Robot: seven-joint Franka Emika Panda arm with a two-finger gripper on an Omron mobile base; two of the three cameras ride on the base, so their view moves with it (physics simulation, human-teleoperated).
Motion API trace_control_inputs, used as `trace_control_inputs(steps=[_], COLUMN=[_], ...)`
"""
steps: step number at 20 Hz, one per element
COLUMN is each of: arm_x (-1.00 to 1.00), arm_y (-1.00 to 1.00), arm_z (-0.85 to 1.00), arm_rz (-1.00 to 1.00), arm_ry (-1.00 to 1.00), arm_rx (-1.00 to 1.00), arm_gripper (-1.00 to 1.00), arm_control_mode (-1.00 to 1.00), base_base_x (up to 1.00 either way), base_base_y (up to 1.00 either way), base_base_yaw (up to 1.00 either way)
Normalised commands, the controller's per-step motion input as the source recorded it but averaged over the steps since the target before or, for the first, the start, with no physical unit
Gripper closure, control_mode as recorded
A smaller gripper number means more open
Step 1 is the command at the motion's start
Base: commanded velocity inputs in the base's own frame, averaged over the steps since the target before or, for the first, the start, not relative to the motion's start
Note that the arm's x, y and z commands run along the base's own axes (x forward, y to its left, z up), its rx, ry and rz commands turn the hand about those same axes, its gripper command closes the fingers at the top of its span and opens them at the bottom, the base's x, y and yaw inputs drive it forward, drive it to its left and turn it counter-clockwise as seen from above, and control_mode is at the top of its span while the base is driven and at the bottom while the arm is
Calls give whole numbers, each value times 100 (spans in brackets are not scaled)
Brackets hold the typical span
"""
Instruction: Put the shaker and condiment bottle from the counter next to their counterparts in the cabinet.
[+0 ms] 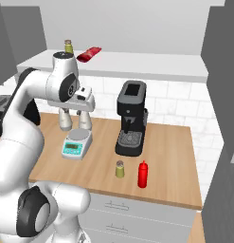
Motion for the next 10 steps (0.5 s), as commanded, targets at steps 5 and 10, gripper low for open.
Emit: trace_control_inputs(steps=[5,10], arm_x=[-16,-64], arm_y=[-4,-14], arm_z=[-2,-47], arm_rz=[-1,-19], arm_ry=[-5,-7], arm_rx=[0,-11], arm_gripper=[-100,-100], arm_control_mode=[-100,-100], base_base_x=[0,0], base_base_y=[0,0], base_base_yaw=[0,0])
